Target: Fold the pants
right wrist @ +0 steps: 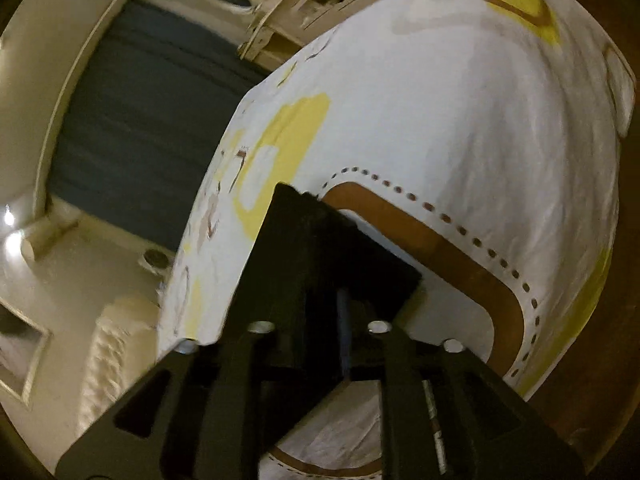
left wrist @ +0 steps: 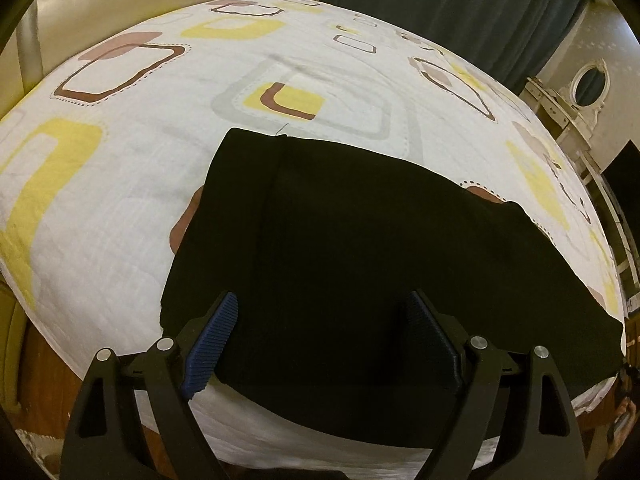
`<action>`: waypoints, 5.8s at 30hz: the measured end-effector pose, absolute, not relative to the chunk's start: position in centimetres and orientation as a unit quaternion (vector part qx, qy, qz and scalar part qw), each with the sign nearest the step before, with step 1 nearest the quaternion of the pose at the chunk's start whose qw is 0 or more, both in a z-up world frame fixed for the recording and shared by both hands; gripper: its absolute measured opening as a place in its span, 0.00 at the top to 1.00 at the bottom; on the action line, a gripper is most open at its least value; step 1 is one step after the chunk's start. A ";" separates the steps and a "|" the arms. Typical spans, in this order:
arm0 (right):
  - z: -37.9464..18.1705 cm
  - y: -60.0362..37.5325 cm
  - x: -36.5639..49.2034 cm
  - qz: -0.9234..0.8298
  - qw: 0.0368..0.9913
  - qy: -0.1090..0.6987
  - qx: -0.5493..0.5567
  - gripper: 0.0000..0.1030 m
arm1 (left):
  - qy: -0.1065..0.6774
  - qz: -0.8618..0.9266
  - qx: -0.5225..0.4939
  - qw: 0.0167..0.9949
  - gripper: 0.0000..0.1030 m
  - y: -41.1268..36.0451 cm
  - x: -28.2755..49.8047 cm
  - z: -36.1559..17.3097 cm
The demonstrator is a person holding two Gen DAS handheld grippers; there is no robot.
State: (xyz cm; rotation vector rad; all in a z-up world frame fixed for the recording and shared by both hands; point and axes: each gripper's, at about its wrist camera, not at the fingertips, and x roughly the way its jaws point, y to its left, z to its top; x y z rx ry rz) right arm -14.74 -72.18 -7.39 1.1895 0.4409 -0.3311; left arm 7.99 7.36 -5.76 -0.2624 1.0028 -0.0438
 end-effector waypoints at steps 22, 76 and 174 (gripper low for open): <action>-4.6 -75.5 -15.6 -0.167 0.820 0.252 0.485 0.61 | 0.471 -0.027 -0.117 0.874 0.17 7.2 7.7 -5.5; 14.8 -50.9 -2.6 0.042 0.907 0.382 0.173 0.84 | 0.431 -0.027 -0.059 0.900 0.17 5.3 4.4 -1.1; -8.1 -52.4 6.3 0.046 0.769 0.457 0.444 0.79 | 0.446 -0.045 -0.090 0.889 0.17 4.3 4.4 -1.6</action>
